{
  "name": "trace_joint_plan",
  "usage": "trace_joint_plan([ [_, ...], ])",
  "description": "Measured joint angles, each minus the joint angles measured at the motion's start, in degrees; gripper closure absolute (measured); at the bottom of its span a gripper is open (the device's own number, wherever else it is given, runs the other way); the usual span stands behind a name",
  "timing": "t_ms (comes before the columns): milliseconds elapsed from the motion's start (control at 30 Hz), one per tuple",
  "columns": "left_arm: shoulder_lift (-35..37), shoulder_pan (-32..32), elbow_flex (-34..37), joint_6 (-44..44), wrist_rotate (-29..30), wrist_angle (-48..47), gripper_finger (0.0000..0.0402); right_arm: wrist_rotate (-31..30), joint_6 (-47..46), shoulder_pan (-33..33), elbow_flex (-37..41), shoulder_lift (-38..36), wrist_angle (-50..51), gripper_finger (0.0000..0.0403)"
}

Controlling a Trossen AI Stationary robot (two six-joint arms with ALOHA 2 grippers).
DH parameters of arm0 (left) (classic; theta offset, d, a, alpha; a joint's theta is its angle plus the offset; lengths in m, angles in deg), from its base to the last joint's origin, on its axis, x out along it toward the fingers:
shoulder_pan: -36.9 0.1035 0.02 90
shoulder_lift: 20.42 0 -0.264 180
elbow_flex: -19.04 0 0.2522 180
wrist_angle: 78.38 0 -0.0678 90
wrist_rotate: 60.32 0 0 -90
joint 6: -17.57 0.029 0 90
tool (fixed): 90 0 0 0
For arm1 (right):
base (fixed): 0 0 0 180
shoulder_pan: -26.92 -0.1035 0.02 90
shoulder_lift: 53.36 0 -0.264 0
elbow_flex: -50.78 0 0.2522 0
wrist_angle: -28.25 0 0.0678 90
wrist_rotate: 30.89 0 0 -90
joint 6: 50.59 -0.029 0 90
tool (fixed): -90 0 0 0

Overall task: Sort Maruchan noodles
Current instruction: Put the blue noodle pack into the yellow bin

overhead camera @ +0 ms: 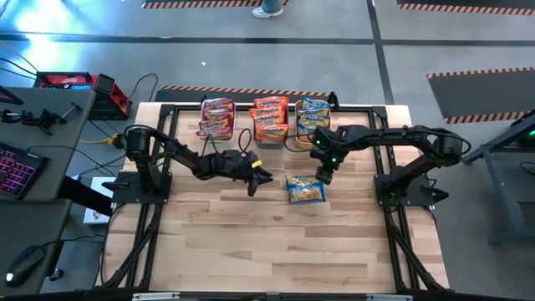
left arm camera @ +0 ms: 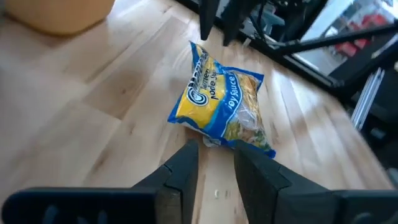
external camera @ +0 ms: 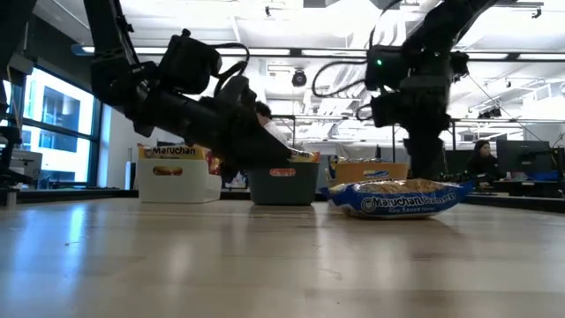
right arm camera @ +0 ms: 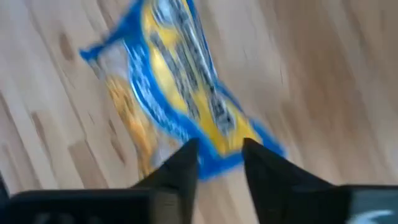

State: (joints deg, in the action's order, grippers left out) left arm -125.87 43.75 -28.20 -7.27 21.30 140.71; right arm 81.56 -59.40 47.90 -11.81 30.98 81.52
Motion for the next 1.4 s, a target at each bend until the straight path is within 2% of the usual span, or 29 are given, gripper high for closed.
trace_joint_plan([
  [100,-1.0,-0.1,-1.4,-4.6,-0.4,-1.3,0.0290,-0.1,-0.3,0.0,1.6,-0.9,1.8,0.0237],
  [200,-4.7,0.0,-3.9,-11.0,-3.8,-2.0,0.0268,-0.5,-3.3,0.0,6.1,-3.0,-3.4,0.0212],
  [367,-12.2,1.1,-8.8,-17.3,-6.0,1.5,0.0239,-0.8,-9.6,0.0,15.1,-8.5,-16.4,0.0227],
  [500,-15.6,1.5,-11.7,-20.3,-9.9,8.2,0.0229,0.2,-13.5,0.0,20.2,-12.0,-25.2,0.0244],
  [633,-15.6,1.5,-13.8,-22.7,-11.0,3.0,0.0227,0.2,-16.5,-0.1,23.8,-13.0,-28.3,0.0255],
  [767,-14.9,2.4,-13.7,-22.9,-13.9,1.6,0.0227,-0.4,-16.7,-0.1,25.7,-12.8,-30.2,0.0258],
  [867,-12.7,3.2,-13.5,-21.1,-16.3,-2.0,0.0227,-0.7,-16.3,-0.1,25.7,-12.8,-31.0,0.0258],
  [967,-9.4,3.7,-13.4,-16.1,-16.6,-10.5,0.0227,-1.4,-15.3,-0.1,25.6,-12.9,-30.9,0.0259],
  [1167,-4.6,4.4,-18.1,-1.4,-12.7,-32.0,0.0227,-2.8,-13.8,-0.1,25.6,-12.9,-31.1,0.0259],
  [1233,-5.4,4.3,-20.5,1.0,-13.7,-35.0,0.0227,-2.8,-13.6,-0.1,25.6,-12.9,-31.7,0.0259],
  [1400,-8.1,4.3,-25.2,2.5,-17.3,-35.6,0.0227,-2.8,-13.0,-0.1,25.6,-12.9,-34.0,0.0259],
])
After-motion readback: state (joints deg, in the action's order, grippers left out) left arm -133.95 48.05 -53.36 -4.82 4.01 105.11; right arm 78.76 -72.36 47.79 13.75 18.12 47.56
